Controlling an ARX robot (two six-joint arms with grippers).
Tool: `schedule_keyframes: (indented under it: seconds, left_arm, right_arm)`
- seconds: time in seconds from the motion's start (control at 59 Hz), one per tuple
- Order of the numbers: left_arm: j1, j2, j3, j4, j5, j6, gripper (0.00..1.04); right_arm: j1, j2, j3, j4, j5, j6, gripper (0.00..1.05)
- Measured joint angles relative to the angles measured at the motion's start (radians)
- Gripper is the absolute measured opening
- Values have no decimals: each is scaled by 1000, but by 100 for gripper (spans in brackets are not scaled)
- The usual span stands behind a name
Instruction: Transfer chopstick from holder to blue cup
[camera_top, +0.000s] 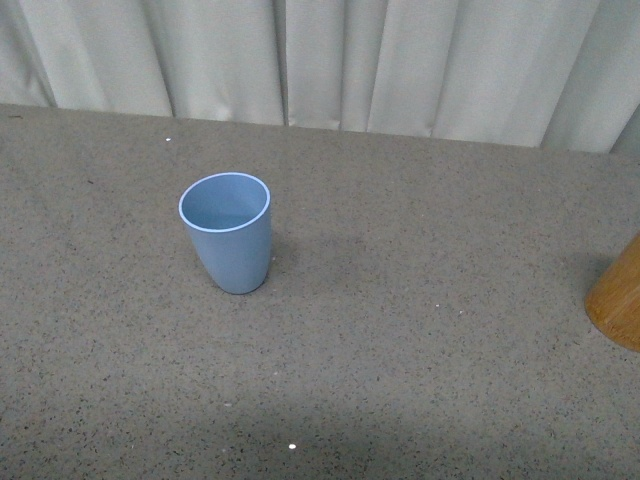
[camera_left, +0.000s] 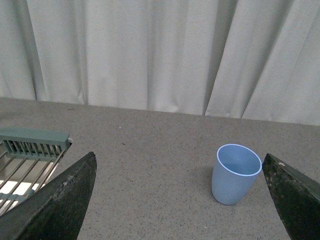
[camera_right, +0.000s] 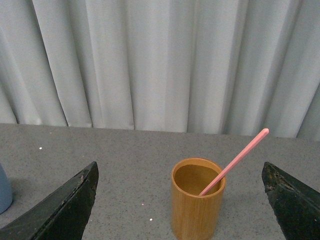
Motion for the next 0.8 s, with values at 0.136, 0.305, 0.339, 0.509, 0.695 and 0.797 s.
schedule_keyframes:
  seconds: [0.136,0.305,0.339,0.509,0.695,0.797]
  left_arm:
    - [0,0,0,0,0,0,98]
    - [0,0,0,0,0,0,98]
    - [0,0,0,0,0,0,98]
    - [0,0,0,0,0,0,98]
    - [0,0,0,0,0,0,98]
    - [0,0,0,0,0,0,98]
  right_arm:
    - [0,0,0,0,0,0,95]
    - [0,0,0,0,0,0,95]
    - [0,0,0,0,0,0,95]
    - [0,0,0,0,0,0,95]
    - [0,0,0,0,0,0,95]
    - [0,0,0,0,0,0,95]
